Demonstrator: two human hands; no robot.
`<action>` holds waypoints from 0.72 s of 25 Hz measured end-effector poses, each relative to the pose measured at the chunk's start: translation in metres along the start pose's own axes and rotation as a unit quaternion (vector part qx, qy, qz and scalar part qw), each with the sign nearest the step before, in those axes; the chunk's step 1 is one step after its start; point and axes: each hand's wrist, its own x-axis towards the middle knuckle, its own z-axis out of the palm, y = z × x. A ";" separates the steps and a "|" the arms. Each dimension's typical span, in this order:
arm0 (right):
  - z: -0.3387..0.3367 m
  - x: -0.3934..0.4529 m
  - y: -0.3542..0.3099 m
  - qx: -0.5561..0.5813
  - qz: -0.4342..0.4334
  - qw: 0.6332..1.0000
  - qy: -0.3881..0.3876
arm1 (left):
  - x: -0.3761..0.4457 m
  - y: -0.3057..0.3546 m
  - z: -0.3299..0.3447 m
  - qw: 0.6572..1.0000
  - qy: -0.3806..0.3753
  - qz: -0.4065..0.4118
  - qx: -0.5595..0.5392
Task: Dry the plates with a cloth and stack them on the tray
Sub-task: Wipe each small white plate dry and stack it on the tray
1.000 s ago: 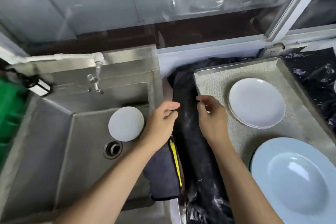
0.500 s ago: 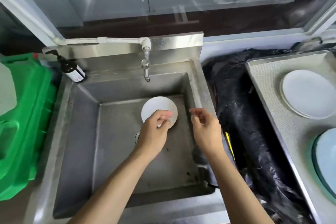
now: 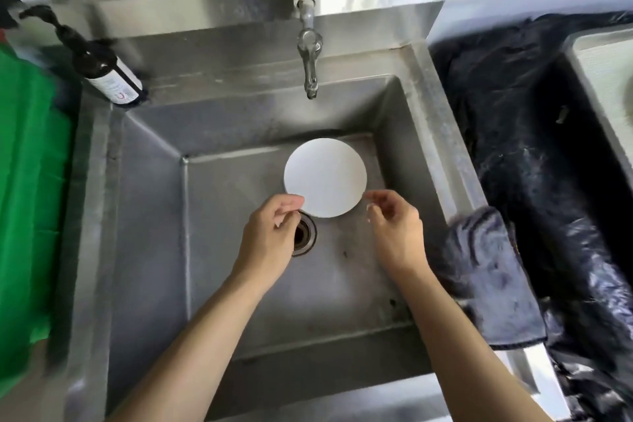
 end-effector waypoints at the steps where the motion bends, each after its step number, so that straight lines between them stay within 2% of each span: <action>1: 0.008 0.011 0.008 0.000 0.003 1.000 -0.001 | 0.011 -0.011 0.002 1.000 0.005 -0.006 0.000; 10: 0.074 0.128 0.097 -0.012 0.035 0.998 0.055 | 0.118 -0.106 0.036 0.998 0.048 -0.044 0.025; 14: 0.098 0.157 0.118 0.022 0.065 0.996 0.058 | 0.154 -0.126 0.049 0.995 0.047 -0.082 0.015; 18: 0.105 0.170 0.125 0.018 0.054 0.996 0.073 | 0.170 -0.131 0.056 0.994 0.051 -0.096 0.007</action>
